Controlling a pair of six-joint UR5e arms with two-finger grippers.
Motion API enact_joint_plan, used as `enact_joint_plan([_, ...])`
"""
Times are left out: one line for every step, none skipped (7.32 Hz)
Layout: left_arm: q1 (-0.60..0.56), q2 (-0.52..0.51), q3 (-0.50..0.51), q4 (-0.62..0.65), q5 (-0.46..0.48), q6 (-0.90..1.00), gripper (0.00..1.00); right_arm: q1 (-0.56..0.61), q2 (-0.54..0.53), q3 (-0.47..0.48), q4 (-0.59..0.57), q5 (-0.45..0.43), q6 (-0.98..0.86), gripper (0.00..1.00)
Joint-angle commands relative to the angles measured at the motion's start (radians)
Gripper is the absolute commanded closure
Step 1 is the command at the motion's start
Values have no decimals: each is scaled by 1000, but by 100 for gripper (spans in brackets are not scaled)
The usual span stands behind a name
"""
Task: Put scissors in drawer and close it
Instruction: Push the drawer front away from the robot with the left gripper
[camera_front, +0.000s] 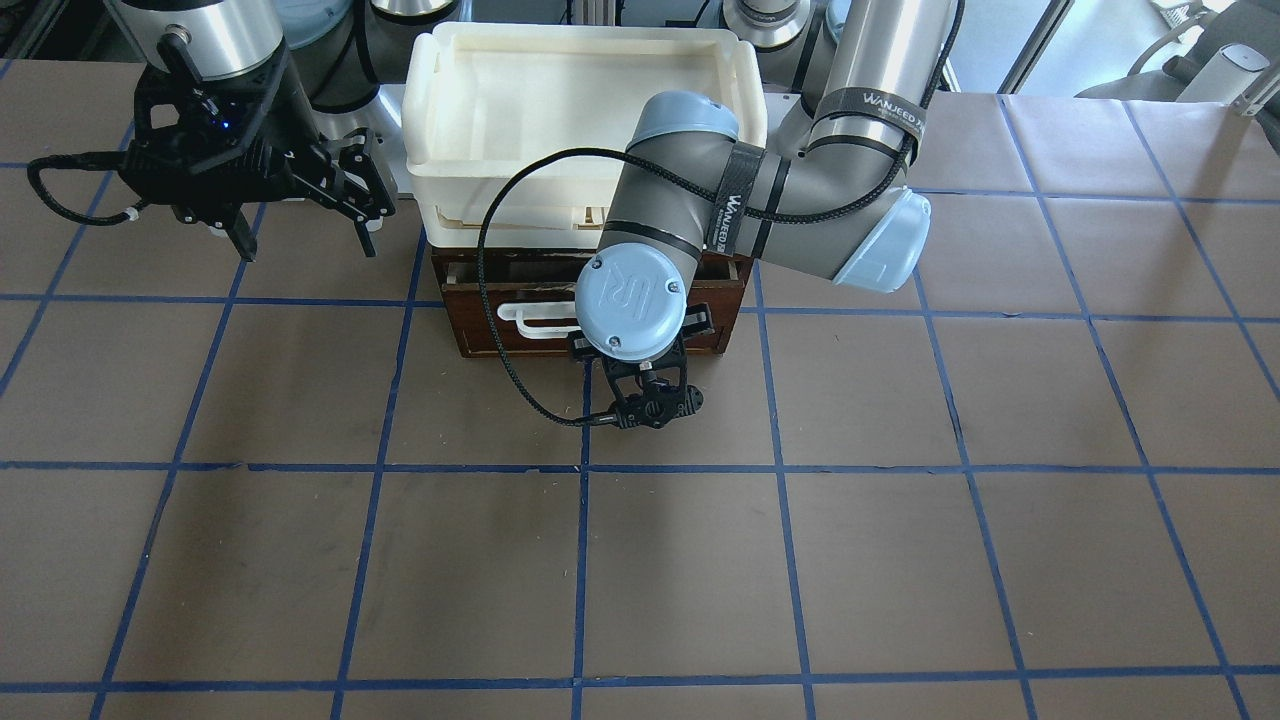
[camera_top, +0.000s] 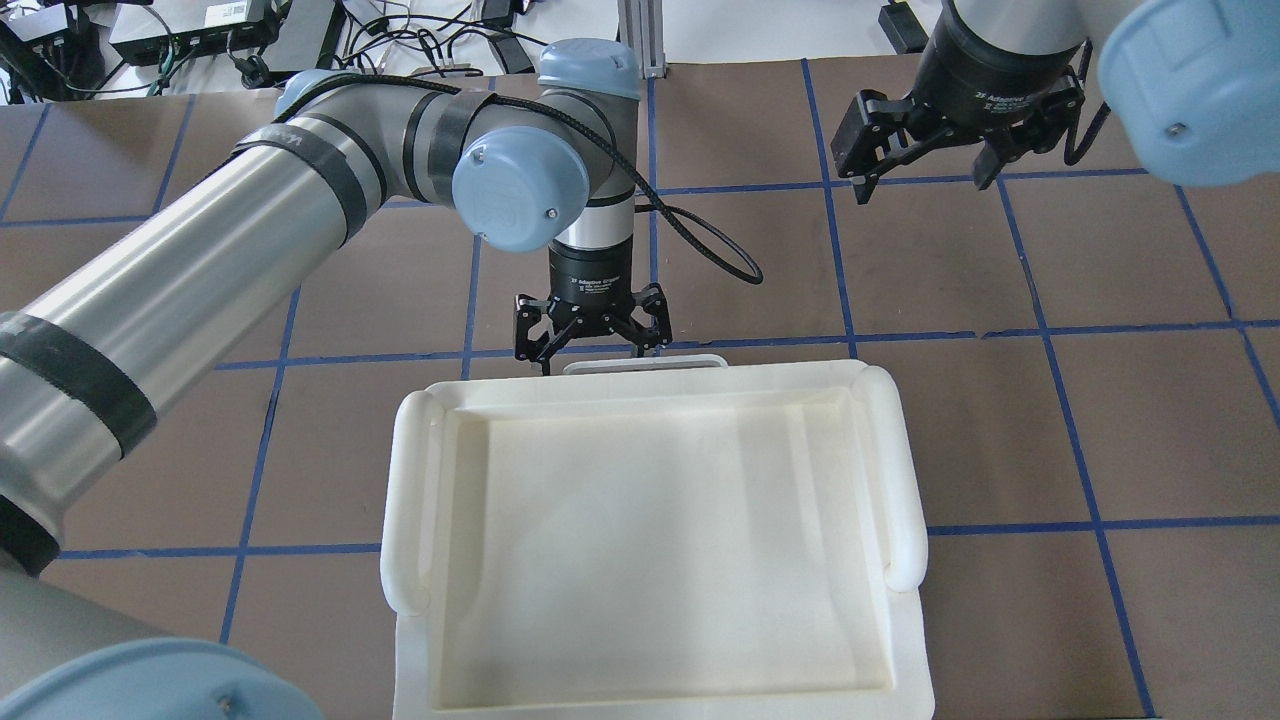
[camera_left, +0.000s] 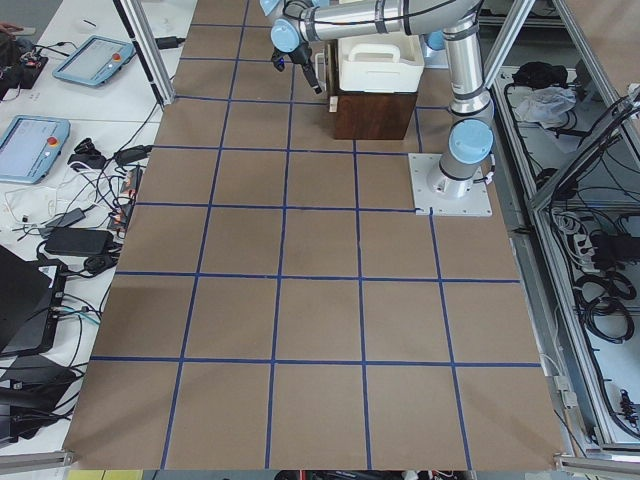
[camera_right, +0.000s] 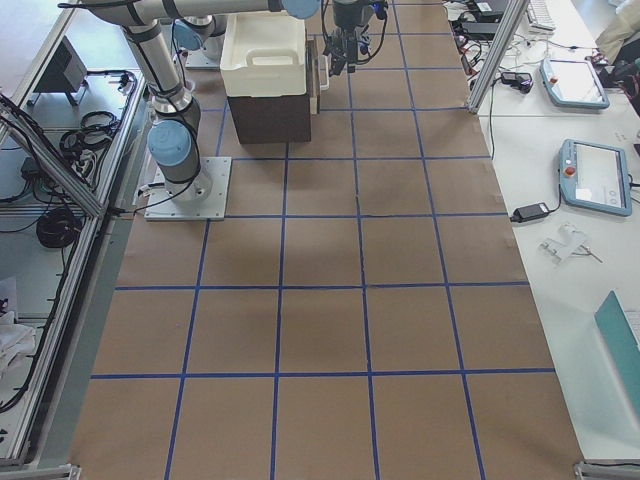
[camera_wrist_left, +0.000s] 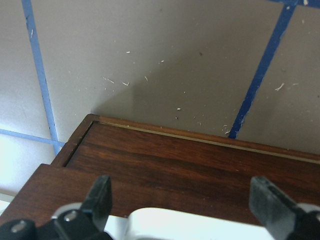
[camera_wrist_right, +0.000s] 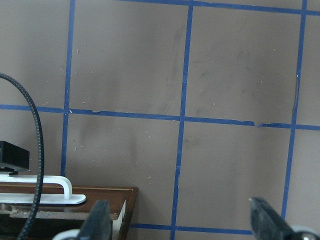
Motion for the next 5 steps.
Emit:
enact_joint_plan([0,-11,0,-13,0,-8,0,0,2,0,-1,0,0,0])
enact_joint_plan([0,-2,0,-29,1,-6,0,0,2,0,-1,0,0,0])
enact_joint_plan([0,-7,0,-40,3,-6,0,0,2,0,0,0,0,0])
enact_joint_plan([-3,-8,-6,-40,3,-6,0,0,2,0,0,0,-2,0])
enact_joint_plan([-8,-1,-9,-42,1,-6,0,0,2,0,-1,0,0,0])
